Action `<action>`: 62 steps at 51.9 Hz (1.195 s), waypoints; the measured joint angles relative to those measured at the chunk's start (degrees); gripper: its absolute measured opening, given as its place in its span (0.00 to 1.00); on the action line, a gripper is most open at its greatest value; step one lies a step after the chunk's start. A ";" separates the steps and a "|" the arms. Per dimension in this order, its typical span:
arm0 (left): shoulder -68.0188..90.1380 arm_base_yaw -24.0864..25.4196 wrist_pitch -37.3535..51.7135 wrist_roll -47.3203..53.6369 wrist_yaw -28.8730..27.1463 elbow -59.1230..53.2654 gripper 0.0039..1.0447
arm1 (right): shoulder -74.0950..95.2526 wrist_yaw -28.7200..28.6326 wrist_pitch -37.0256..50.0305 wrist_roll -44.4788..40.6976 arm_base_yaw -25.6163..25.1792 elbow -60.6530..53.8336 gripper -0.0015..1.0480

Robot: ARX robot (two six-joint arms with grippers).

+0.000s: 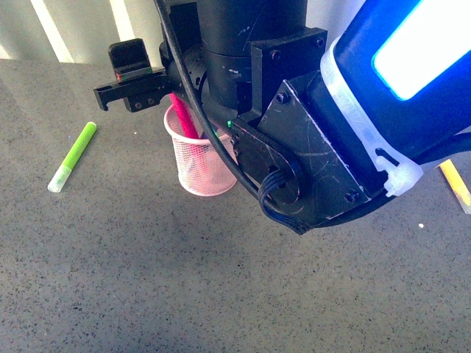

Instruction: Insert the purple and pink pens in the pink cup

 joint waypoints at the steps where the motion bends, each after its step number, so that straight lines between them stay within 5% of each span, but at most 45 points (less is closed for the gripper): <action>1: 0.00 0.00 0.00 0.00 0.00 0.00 0.94 | -0.02 0.09 0.00 0.02 0.00 -0.09 0.62; 11: 0.00 0.00 0.00 0.00 -0.02 0.00 0.94 | -3.82 2.91 -0.79 0.09 -0.55 -3.28 0.95; 25: 0.00 0.00 0.00 0.00 0.00 0.00 0.94 | -20.74 11.56 -5.22 1.14 -6.67 -13.14 0.93; 35: 0.00 0.00 0.00 0.00 -0.02 0.00 0.94 | -40.06 21.55 -16.15 4.63 -13.42 -27.28 0.93; 45: -0.02 0.00 0.00 0.00 0.02 0.00 0.94 | -44.46 22.12 -16.94 6.19 -13.99 -29.27 0.93; 51: -0.07 0.00 0.00 0.00 -0.07 0.00 0.94 | -45.75 19.98 -7.02 0.15 -15.37 -35.17 0.75; 62: -0.07 0.00 0.00 0.00 0.02 0.00 0.94 | -55.74 16.24 -4.81 -2.60 -21.68 -47.17 0.39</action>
